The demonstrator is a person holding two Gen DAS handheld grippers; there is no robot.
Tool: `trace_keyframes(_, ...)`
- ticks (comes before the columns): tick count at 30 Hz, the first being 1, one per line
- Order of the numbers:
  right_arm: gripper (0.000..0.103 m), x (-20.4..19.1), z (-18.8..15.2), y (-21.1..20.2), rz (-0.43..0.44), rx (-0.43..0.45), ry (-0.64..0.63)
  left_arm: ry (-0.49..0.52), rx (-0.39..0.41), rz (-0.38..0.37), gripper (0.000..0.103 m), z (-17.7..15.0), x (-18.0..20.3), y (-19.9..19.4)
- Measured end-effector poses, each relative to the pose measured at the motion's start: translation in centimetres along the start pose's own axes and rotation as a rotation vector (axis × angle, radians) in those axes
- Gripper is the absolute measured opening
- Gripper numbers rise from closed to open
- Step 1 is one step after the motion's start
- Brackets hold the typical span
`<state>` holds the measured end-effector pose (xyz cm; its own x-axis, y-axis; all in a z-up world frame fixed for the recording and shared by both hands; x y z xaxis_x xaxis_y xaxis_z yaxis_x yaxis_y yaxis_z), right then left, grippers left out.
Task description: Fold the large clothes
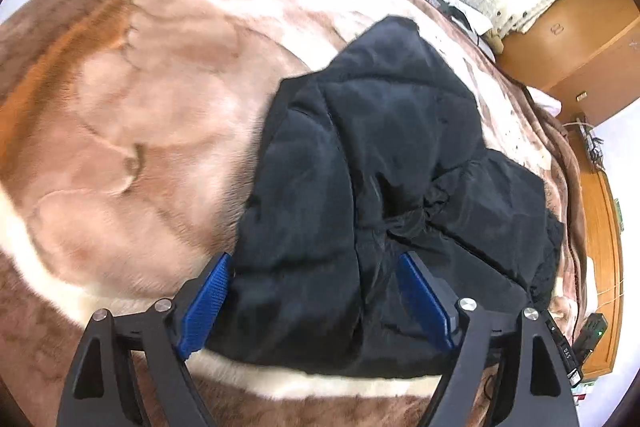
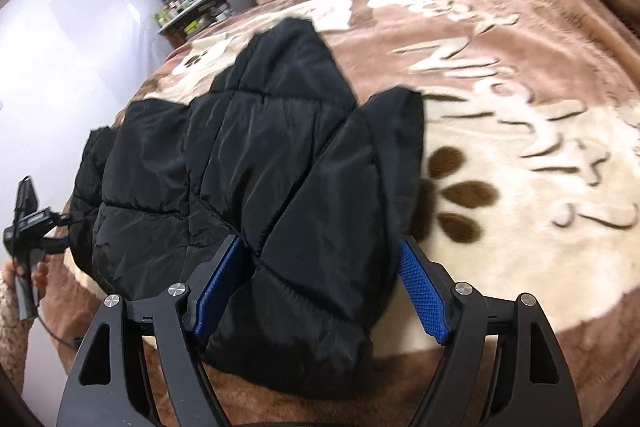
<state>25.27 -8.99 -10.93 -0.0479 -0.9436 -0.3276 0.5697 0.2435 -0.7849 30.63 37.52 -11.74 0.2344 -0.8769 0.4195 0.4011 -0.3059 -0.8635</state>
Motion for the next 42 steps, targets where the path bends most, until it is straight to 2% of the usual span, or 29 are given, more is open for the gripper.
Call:
trace_keyframes(4,0.078,0.0,-0.1,-3.3,-0.025,0.045,0.019,0.041,0.037,0.010,0.084,-1.6,0.4,-3.3)
trace_keyframes(6,0.078,-0.6,-0.5,-4.5,-0.027,0.061,0.005,0.060,0.065,0.006,0.087,-2.6,1.3,-4.9)
trace_keyframes(10,0.078,-2.6,-2.0,-6.2,-0.051,0.086,-0.040,0.106,0.113,0.043,0.089,-5.6,1.9,-7.8)
trace_keyframes(13,0.078,-5.0,-3.5,-7.2,-0.072,0.103,-0.098,0.147,0.116,0.093,0.089,-8.1,3.2,-8.5)
trace_keyframes(19,0.078,-8.4,-5.8,-8.5,-0.110,0.110,-0.177,0.213,0.179,0.174,0.089,-12.8,5.8,-9.7)
trace_keyframes(22,0.078,-9.6,-6.7,-9.3,-0.114,0.113,-0.181,0.274,0.208,0.267,0.090,-14.8,6.6,-10.4)
trace_keyframes(25,0.078,-10.8,-7.4,-9.9,-0.120,0.111,-0.192,0.287,0.215,0.265,0.090,-16.8,7.5,-10.8)
trace_keyframes(29,0.078,-12.2,-8.6,-10.8,-0.126,0.120,-0.192,0.313,0.247,0.322,0.090,-18.7,8.1,-11.6)
trace_keyframes(33,0.078,-13.2,-9.9,-11.2,-0.127,0.111,-0.198,0.321,0.274,0.348,0.090,-20.2,8.4,-12.1)
trace_keyframes(42,0.078,-14.0,-12.1,-12.1,-0.165,0.137,-0.187,0.347,0.327,0.336,0.090,-22.7,9.7,-13.4)
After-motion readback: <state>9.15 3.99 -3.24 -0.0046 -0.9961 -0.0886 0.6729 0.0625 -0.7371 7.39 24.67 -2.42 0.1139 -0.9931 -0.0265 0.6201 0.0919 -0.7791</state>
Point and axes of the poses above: each gripper's, at about its wrist camera, not at the fingertips, and y roughly the way its jaws point, x to its right, z to its top, the point moved 7 cm from there along y, roughly the way its jaws point, and after that the axes turned 1 degree about -x, right-handed, at the moved point
